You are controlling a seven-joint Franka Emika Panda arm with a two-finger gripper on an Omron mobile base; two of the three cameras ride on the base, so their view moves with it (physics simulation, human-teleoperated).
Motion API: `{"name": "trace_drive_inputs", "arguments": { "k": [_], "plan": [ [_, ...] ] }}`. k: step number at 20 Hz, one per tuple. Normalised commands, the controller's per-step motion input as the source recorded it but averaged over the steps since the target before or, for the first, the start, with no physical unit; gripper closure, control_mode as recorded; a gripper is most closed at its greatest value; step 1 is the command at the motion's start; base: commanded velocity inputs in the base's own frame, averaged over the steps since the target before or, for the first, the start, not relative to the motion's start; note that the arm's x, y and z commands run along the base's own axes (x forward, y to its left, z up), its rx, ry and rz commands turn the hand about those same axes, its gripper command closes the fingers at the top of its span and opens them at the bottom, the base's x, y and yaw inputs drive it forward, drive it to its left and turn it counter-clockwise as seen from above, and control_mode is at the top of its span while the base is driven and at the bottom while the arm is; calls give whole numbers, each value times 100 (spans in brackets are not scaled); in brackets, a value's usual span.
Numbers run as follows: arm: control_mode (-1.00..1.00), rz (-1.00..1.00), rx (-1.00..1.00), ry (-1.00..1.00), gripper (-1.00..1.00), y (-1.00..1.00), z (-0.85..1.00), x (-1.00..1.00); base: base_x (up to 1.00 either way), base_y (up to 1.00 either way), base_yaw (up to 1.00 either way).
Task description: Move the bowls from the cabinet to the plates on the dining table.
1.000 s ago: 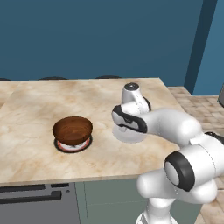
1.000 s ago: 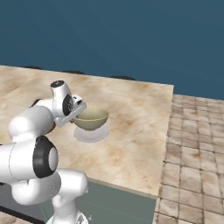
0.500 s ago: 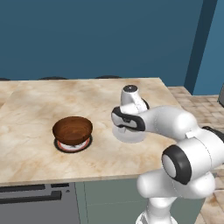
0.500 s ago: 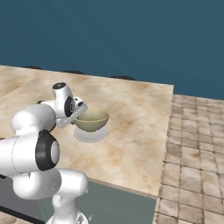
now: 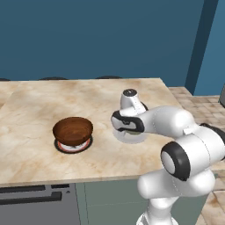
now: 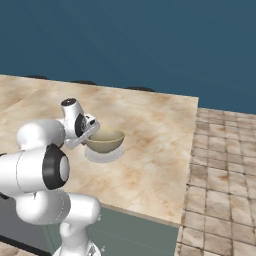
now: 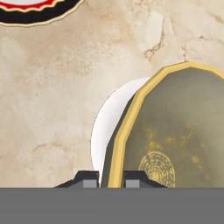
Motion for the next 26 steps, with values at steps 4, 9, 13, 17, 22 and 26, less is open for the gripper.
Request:
{"name": "trace_drive_inputs", "arguments": {
  "k": [4, 9, 13, 17, 22, 26],
  "plan": [
    [-100, 0, 0, 0, 100, 7, -13, 3, 0, 0, 0],
    [-100, 0, 0, 0, 100, 1, -12, 6, 0, 0, 0],
    [-100, 0, 0, 0, 100, 0, -8, 5, 0, 0, 0],
    [-100, 0, 0, 0, 100, 0, -7, 7, 0, 0, 0],
    [-100, 0, 0, 0, 100, 0, -8, 6, 0, 0, 0],
    [-100, 0, 0, 0, 100, 0, -9, 6, 0, 0, 0]
  ]
}}
